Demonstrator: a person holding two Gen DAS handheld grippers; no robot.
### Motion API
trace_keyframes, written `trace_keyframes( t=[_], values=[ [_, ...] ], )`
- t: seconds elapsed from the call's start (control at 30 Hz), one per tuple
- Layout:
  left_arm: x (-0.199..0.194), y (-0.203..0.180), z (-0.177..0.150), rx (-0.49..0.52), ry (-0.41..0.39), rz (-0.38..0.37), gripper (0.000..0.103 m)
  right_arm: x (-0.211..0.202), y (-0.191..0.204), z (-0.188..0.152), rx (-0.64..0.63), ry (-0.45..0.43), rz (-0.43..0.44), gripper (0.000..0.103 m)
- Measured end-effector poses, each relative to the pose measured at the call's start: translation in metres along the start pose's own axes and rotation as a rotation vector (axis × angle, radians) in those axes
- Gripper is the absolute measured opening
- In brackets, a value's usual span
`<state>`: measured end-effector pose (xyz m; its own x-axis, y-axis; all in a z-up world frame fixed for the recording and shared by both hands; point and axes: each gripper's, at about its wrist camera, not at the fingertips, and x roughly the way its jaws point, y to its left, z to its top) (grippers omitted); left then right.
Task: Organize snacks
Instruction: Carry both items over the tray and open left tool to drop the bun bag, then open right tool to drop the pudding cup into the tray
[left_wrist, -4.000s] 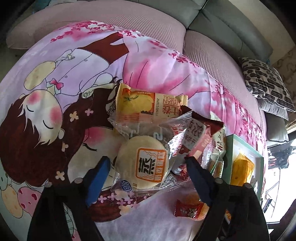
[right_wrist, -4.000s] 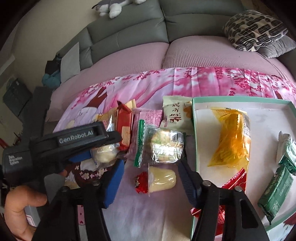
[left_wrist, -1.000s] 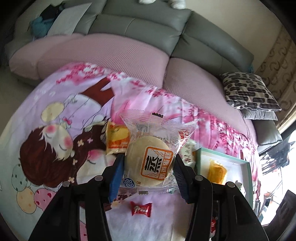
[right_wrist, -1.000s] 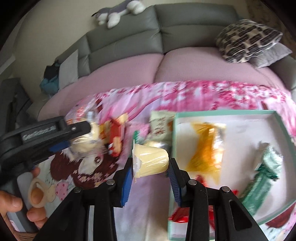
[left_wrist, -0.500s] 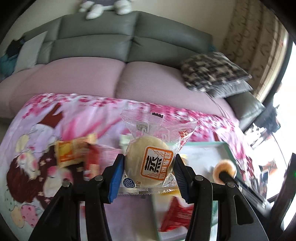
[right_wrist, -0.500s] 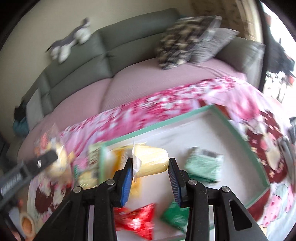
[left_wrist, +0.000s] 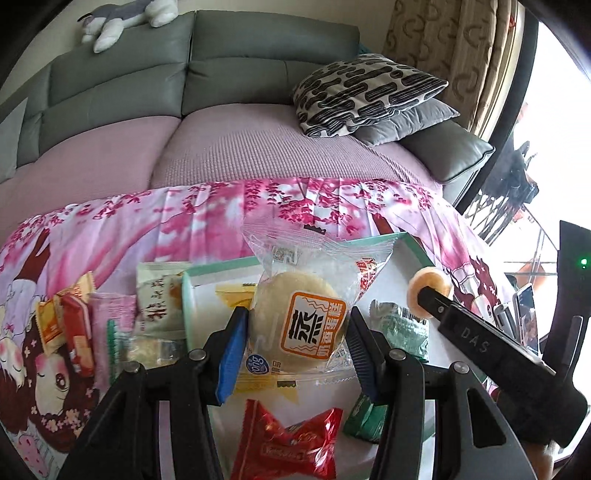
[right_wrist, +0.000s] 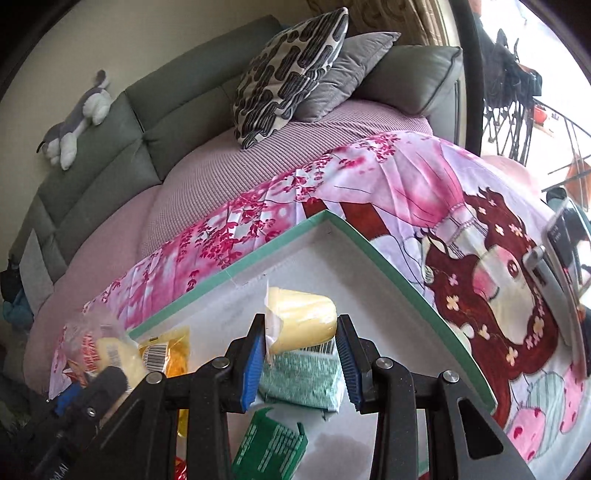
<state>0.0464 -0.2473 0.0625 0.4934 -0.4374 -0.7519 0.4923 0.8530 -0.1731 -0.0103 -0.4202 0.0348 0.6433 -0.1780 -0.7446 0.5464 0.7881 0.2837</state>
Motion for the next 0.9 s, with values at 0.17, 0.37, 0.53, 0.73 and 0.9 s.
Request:
trace_keyframes(
  t=[0.17,0.37,0.53,0.73,0.9],
  values=[
    [0.016,-0.008,0.003,0.02,0.001,0.009,0.054,0.009,-0.004,0.001,-0.006,0.013,-0.027,0.04],
    [0.024,-0.016,0.005,0.052,-0.001,0.021,0.054,0.017,-0.012,0.003,0.009,0.027,-0.038,0.04],
    [0.022,-0.02,0.007,0.083,-0.009,0.053,0.056,0.017,-0.012,0.003,0.003,0.032,-0.037,0.04],
    [0.01,-0.013,0.01,0.058,-0.025,0.066,0.059,0.015,-0.011,0.002,-0.011,0.035,-0.041,0.04],
    [0.005,-0.001,0.012,0.017,-0.025,0.079,0.068,0.013,-0.01,0.002,-0.021,0.031,-0.051,0.041]
  ],
)
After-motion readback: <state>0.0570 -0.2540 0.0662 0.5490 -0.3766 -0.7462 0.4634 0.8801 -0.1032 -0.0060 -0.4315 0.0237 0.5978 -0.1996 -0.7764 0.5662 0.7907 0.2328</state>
